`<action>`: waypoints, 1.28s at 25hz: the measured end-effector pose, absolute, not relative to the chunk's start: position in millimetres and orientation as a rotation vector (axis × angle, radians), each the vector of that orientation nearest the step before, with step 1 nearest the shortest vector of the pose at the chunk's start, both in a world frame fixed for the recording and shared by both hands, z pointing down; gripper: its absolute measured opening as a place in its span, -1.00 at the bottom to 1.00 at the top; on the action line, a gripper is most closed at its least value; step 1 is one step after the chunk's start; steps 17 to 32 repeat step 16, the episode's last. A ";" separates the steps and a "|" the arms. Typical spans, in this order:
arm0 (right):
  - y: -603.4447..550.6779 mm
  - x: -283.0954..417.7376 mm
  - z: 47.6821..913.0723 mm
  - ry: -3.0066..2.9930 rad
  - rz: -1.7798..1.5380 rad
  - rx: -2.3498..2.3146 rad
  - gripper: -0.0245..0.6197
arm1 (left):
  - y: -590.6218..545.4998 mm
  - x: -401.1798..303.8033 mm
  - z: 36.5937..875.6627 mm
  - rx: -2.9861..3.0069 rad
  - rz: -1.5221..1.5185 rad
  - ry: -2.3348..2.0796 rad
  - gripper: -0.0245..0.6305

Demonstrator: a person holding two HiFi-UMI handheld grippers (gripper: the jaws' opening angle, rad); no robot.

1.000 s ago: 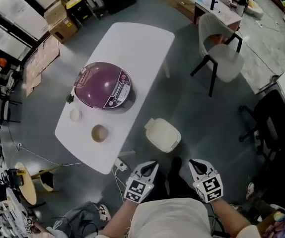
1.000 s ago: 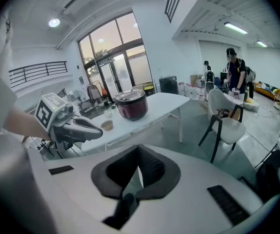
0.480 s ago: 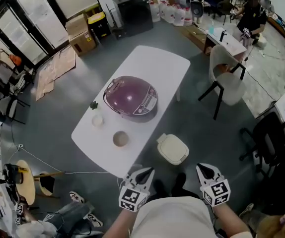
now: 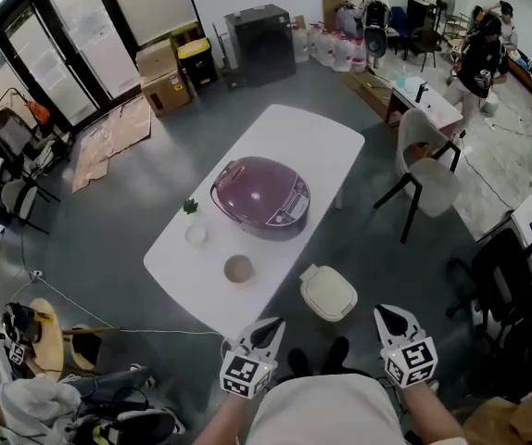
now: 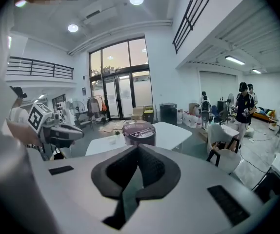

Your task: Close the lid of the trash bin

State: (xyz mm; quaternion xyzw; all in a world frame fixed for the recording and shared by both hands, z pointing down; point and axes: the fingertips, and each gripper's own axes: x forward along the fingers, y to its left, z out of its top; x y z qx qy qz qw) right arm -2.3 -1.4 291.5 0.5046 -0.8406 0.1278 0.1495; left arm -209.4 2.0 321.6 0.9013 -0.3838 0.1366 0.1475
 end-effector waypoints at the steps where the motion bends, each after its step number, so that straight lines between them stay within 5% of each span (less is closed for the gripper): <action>1: -3.5 -3.3 289.9 -2.417 0.360 1.450 -0.89 | 0.2 -210.4 321.5 2.593 0.390 -1.109 -0.88; 32: -13.5 -3.0 279.4 -2.438 0.303 1.430 -0.89 | -14.9 -220.0 322.6 2.538 0.354 -1.181 -0.88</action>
